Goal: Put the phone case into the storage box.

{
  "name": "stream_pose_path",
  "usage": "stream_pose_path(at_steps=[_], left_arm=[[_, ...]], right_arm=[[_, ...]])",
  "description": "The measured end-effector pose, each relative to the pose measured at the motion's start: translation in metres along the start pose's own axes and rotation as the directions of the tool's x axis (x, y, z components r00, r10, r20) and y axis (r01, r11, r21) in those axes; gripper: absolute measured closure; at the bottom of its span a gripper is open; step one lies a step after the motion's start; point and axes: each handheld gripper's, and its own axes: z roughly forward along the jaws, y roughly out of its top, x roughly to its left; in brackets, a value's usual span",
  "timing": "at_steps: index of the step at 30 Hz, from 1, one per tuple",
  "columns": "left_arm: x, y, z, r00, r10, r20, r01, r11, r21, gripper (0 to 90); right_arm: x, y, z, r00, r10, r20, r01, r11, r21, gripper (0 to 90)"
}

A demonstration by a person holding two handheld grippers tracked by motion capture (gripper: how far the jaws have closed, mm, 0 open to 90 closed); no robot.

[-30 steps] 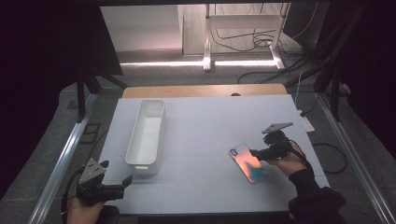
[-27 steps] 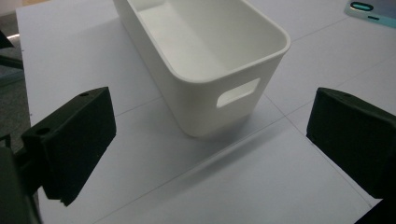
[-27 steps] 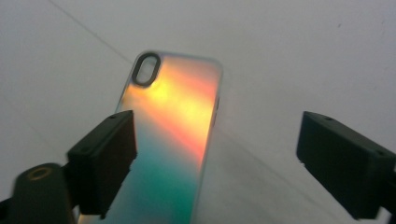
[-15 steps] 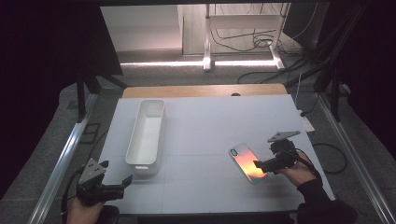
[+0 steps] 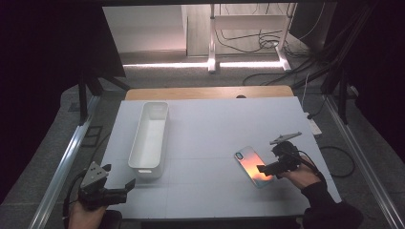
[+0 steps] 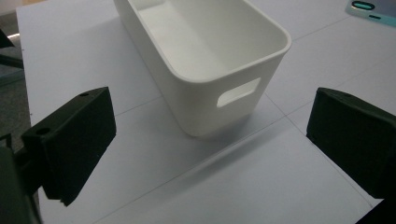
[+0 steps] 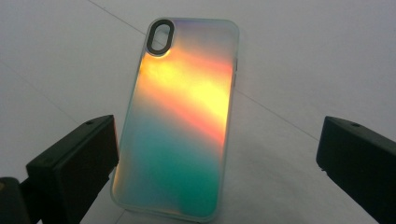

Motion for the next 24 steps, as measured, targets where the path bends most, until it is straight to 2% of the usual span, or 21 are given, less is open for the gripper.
stream_pose_path(at_steps=[3, 7, 14, 19, 24], left_arm=[[0.000, 0.000, 0.000, 1.0000, 0.001, 0.000, -0.001, 1.0000, 0.000, 2.1], [0.000, 0.000, 0.000, 1.0000, 0.003, 0.000, -0.003, 1.0000, -0.001, 2.1], [0.000, 0.000, 0.000, 1.0000, 0.006, 0.000, -0.006, 1.0000, 0.002, 2.1], [0.000, 0.000, 0.000, 1.0000, 0.004, 0.002, -0.004, 1.0000, 0.001, 2.1], [0.000, 0.000, 0.000, 1.0000, 0.005, 0.002, -0.005, 1.0000, 0.002, 2.1]], right_arm=[[0.005, 0.004, 0.004, 0.9999, 0.002, 0.014, -0.002, 0.999, 0.034, 0.0], [0.011, 0.009, 0.007, 0.9998, 0.001, 0.022, -0.002, 0.999, 0.053, 0.0], [0.021, 0.015, 0.020, 0.9995, -0.030, 0.004, 0.029, 0.994, 0.104, 0.0], [0.025, 0.016, 0.029, 0.9992, -0.041, 0.006, 0.039, 0.990, 0.139, 0.0], [0.025, 0.015, 0.041, 0.9989, -0.037, 0.028, 0.032, 0.985, 0.170, 0.0]])
